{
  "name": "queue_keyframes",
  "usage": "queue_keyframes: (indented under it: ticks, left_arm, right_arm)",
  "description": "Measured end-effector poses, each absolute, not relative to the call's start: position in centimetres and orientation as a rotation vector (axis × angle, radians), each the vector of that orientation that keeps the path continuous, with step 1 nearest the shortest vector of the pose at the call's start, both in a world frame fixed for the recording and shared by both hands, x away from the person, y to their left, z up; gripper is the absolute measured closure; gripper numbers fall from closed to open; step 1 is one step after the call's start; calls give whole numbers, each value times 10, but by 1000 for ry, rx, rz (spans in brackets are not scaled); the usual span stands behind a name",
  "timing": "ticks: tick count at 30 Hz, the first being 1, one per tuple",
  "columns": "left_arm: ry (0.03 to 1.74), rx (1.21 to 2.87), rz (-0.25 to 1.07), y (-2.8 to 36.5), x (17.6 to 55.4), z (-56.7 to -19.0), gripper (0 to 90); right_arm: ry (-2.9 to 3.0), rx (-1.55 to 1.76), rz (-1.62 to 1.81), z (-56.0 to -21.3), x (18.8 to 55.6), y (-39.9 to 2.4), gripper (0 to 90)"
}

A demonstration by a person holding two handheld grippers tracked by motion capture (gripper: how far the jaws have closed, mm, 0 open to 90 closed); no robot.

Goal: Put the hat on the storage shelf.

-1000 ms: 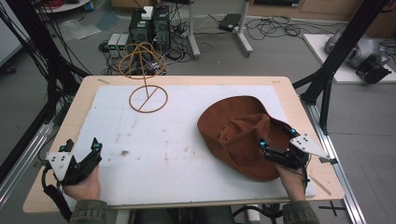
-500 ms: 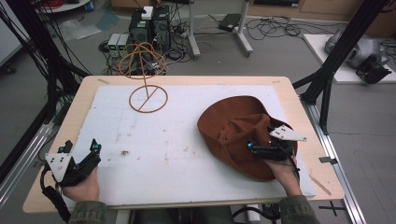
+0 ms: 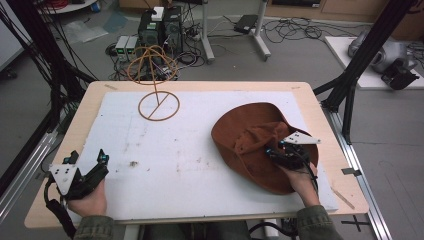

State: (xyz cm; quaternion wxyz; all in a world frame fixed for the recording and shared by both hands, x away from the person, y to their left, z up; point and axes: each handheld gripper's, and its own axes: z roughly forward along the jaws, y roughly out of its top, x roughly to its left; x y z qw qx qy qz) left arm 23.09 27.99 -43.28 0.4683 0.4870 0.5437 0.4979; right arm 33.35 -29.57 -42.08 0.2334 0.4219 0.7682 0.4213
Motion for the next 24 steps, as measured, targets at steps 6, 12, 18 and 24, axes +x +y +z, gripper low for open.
queue_keyframes:
  ticks: [6, 12, 18, 24]
  left_arm:
    - [1330, 1200, 1213, 279, 232, -433, 232]
    - [1326, 1196, 1211, 278, 232, -433, 232]
    - [1332, 1188, 1203, 280, 232, -433, 232]
    - [1342, 1169, 1199, 283, 232, -433, 232]
  right_arm:
    - [2139, 1085, 1137, -413, 328, -294, 877]
    - [2116, 1144, 1191, -414, 328, -297, 876]
    - [2051, 1182, 1244, -414, 326, -303, 876]
    - [1970, 1206, 1325, -410, 322, -309, 875]
